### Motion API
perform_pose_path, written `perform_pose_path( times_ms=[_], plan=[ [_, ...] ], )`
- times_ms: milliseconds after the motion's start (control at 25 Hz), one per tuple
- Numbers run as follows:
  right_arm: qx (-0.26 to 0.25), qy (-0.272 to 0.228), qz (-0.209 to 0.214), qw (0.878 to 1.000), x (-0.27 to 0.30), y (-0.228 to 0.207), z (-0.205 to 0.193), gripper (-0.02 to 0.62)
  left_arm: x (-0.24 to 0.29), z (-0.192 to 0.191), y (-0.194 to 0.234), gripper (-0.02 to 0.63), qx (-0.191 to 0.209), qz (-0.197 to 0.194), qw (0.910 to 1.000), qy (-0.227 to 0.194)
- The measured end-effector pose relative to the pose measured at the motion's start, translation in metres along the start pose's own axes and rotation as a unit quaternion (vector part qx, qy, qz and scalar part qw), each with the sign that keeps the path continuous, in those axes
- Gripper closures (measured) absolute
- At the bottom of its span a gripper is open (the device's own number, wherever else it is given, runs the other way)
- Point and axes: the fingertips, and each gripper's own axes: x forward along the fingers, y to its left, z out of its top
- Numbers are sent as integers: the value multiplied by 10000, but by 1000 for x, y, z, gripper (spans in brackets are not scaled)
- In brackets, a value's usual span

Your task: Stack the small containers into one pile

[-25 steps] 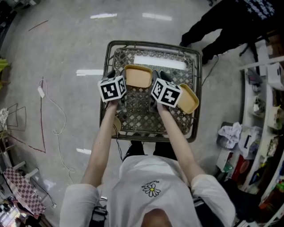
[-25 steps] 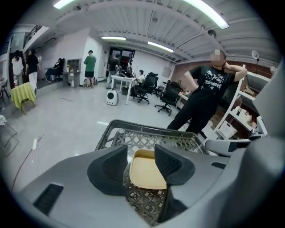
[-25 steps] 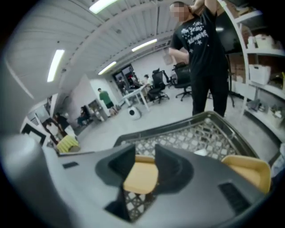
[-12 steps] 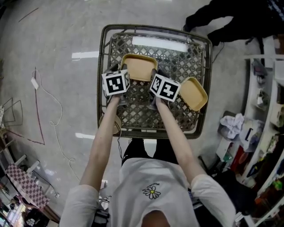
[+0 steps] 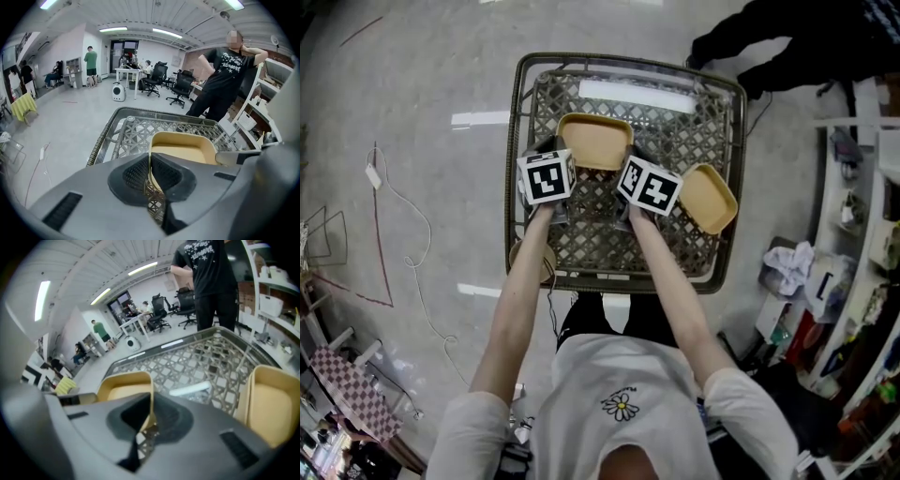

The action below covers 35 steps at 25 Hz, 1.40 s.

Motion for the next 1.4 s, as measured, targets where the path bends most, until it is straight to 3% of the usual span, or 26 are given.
perform_pose_path(
  times_ms=[200, 360, 520, 680, 840, 1080, 1200, 1400],
  plan=[
    [-39, -496, 185, 9986, -25, 10, 37, 552, -27, 34, -15, 566, 47, -90, 9986, -523],
    [166, -1098, 499, 9926, -69, 21, 77, 553, -76, 79, -36, 565, 219, -153, 9918, -1248],
    [-16, -1862, 706, 9800, -134, 35, 118, 554, -145, 126, -66, 566, 444, -215, 9755, -2143],
    [-309, -2772, 869, 9564, -208, 44, 156, 554, -216, 165, -101, 566, 555, -374, 9499, -3052],
    [-671, -3533, 815, 9295, -283, 46, 162, 554, -278, 168, -130, 565, 632, -430, 9288, -3625],
    [-1183, -4347, 719, 8899, -362, 54, 155, 554, -337, 153, -148, 566, 484, -426, 9073, -4154],
    [-1297, -4520, 701, 8797, -380, 50, 154, 554, -352, 149, -159, 566, 497, -435, 8985, -4339],
    [-1299, -4634, 716, 8737, -392, 43, 160, 554, -363, 152, -172, 565, 587, -449, 8913, -4474]
  ],
)
